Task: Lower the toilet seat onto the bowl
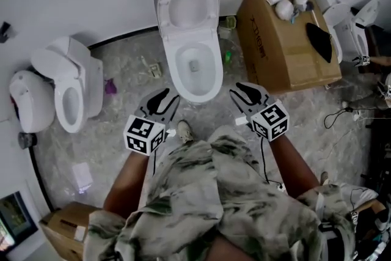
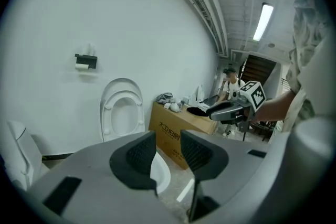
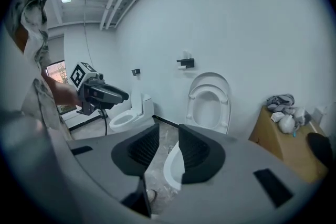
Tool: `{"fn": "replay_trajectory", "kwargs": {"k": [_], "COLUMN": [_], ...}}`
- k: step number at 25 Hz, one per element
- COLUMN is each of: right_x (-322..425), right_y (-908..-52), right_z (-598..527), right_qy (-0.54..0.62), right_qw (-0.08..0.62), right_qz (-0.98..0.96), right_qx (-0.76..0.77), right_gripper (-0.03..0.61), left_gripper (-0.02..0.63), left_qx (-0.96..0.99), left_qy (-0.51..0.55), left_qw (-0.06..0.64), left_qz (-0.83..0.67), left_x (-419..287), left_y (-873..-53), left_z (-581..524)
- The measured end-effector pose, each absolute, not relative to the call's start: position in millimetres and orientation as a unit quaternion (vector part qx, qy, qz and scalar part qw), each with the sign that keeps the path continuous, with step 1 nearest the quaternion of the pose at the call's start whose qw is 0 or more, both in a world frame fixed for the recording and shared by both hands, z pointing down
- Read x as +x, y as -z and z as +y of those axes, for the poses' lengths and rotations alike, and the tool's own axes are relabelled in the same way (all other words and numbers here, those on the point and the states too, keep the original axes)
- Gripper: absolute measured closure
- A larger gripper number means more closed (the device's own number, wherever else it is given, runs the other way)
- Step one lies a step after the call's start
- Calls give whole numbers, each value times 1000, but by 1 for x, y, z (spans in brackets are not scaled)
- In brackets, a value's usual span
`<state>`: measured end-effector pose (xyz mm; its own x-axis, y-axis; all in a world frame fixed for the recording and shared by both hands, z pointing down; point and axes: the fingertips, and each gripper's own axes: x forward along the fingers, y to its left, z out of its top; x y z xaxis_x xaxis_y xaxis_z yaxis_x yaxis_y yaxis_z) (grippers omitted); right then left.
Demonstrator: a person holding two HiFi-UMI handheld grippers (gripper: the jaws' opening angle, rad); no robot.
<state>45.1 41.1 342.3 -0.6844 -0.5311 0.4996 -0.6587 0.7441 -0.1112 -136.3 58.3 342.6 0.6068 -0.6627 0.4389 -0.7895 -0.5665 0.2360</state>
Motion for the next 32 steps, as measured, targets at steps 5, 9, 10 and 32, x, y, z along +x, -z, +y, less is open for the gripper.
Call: {"fn": "replay_trajectory", "kwargs": {"k": [5,9,10,32], "right_x": [26,27,27,12], "right_y": [-350,-355,-356,-388], "right_z": [-9,-69,-86,-392], "right_qy": [-141,-125,-120,-35], "right_qw": [233,243,244,292], "right_qz": [-902,-908,-910,-935], "right_qx": [334,318,312,197], "right_gripper": [446,449,449,446], "left_gripper": [459,459,459,459], "left_qx": [874,870,867,813], "left_qy": [-160,-164,-167,-251], "left_qw": [205,195,192,175], "left_qz": [-411,-423,-428,-495], "left_x": [-163,-166,-166,-144], "left_y": [-354,-356,-357,-398], "left_z": [4,-52,-66,-350]}}
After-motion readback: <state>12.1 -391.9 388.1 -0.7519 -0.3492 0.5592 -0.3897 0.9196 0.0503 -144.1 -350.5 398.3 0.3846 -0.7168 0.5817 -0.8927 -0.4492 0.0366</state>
